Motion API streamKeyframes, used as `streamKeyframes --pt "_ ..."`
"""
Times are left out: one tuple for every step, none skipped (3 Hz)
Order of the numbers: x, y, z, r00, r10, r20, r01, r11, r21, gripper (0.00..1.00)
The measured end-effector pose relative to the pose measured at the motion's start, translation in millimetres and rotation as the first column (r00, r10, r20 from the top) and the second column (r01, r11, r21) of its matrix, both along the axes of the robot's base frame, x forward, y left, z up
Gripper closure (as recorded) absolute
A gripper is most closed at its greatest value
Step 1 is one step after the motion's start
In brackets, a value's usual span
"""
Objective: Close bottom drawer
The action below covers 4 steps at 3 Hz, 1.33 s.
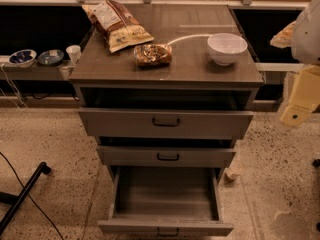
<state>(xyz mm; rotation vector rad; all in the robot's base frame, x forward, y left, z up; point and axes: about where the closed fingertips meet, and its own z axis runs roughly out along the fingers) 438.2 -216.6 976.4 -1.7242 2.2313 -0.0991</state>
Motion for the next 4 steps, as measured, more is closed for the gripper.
streamKeyframes --pt "0.0 0.0 0.0 1.0000 0.000 0.000 0.000 1.000 0.000 0.00" --pt "5.1 0.4 -26.9 0.9999 0.008 0.015 -0.008 1.000 0.003 0.00" --pt "-4.8 5.4 -115.2 0.9921 0.122 0.029 -0.122 0.992 -0.010 0.00" --pt "-6.0 6.5 -137.5 0.9912 0.128 0.036 -0.127 0.992 -0.016 0.00"
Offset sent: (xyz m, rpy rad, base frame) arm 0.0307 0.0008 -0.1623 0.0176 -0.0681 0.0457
